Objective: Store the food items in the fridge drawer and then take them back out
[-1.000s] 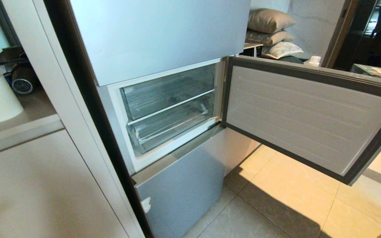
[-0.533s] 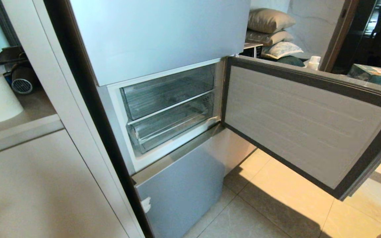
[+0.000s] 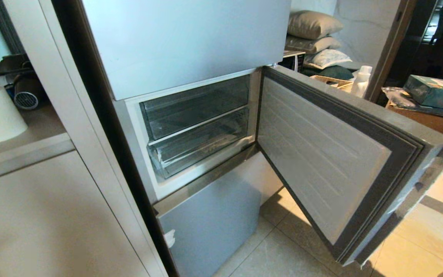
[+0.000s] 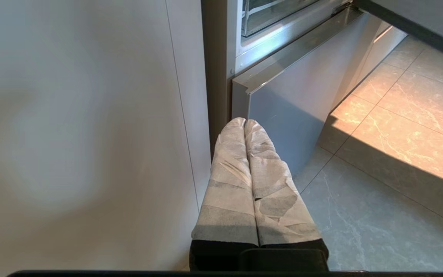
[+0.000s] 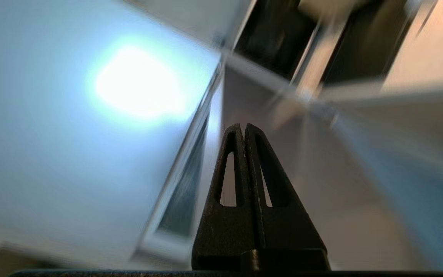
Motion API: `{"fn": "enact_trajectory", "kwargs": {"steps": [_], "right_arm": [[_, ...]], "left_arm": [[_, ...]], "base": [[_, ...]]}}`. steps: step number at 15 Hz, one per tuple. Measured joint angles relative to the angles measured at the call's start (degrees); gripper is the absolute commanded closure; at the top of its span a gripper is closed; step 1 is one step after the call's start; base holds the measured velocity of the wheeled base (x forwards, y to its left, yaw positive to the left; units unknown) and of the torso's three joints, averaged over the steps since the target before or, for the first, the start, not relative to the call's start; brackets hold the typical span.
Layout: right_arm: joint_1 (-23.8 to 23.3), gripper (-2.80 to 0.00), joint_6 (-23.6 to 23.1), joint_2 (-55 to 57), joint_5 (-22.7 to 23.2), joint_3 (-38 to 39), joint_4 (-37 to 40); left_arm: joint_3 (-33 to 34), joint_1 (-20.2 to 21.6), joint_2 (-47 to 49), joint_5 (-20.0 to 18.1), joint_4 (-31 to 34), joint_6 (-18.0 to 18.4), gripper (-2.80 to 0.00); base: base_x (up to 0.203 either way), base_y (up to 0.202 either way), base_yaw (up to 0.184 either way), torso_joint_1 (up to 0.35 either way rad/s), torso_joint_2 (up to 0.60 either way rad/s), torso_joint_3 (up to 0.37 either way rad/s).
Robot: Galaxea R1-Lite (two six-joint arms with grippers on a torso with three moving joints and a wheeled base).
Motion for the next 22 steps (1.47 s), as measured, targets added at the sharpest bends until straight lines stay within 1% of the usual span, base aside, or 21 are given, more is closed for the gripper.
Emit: {"fn": "enact_trajectory", "kwargs": {"steps": [1,2,3,4,5,7,8,9,11,14,17,19,22], "right_arm": [[2.31,0.0,-4.17,-0.79,-5.5,-0.69,2.05],[5.85,0.0,-8.4,-0.83,-11.06,-1.26,4.11],[11.72,0.0,-13.48,-0.37,-18.16,-1.8,6.34],[18.59,0.0,-18.36,0.58,-25.45,-2.16,7.96],[24.61,0.0,-22.35,2.02,-31.78,-2.42,8.87],[33.5,0.0,-28.16,7.36,-41.9,-2.89,9.3],[36.64,0.0,-29.59,10.3,-44.79,-3.18,8.75],[39.99,0.0,-30.54,13.69,-46.81,-3.67,7.7],[45.74,0.0,-31.21,19.88,-48.7,-5.2,6.19],[53.06,0.0,-32.03,28.43,-49.76,-9.46,3.89],[60.13,0.0,-35.6,35.26,-50.46,-15.74,2.73],[64.14,0.0,-36.76,39.83,-52.0,-20.92,2.6],[68.21,0.0,-37.12,46.27,-52.66,-29.34,2.56]], "left_arm": [[0.0,0.0,0.0,0.0,0.0,0.0,0.0],[0.0,0.0,0.0,0.0,0.0,0.0,0.0],[0.0,0.0,0.0,0.0,0.0,0.0,0.0],[0.0,0.0,0.0,0.0,0.0,0.0,0.0],[0.0,0.0,0.0,0.01,0.0,0.0,0.0],[0.0,0.0,0.0,0.0,0.0,0.0,0.0],[0.0,0.0,0.0,0.0,-0.01,0.0,0.0],[0.0,0.05,0.0,0.0,0.0,0.0,0.0],[-0.04,0.02,0.0,0.01,0.0,0.0,0.0],[-0.02,0.0,0.0,0.0,0.0,0.0,0.0],[0.0,-0.01,0.0,-0.05,0.0,0.0,0.0],[0.0,0.01,0.0,0.0,0.0,0.0,0.0],[-0.04,0.02,0.0,0.01,0.0,0.0,0.0]], "base": [[0.0,0.0,0.0,0.0,0.0,0.0],[0.0,0.0,0.0,0.0,0.0,0.0],[0.0,0.0,0.0,0.0,0.0,0.0],[0.0,0.0,0.0,0.0,0.0,0.0],[0.0,0.0,0.0,0.0,0.0,0.0],[0.0,0.0,0.0,0.0,0.0,0.0],[0.0,0.0,0.0,0.0,0.0,0.0],[0.0,0.0,0.0,0.0,0.0,0.0],[0.0,0.0,0.0,0.0,0.0,0.0],[0.0,0.0,0.0,0.0,0.0,0.0],[0.0,0.0,0.0,0.0,0.0,0.0],[0.0,0.0,0.0,0.0,0.0,0.0],[0.0,0.0,0.0,0.0,0.0,0.0]]}}
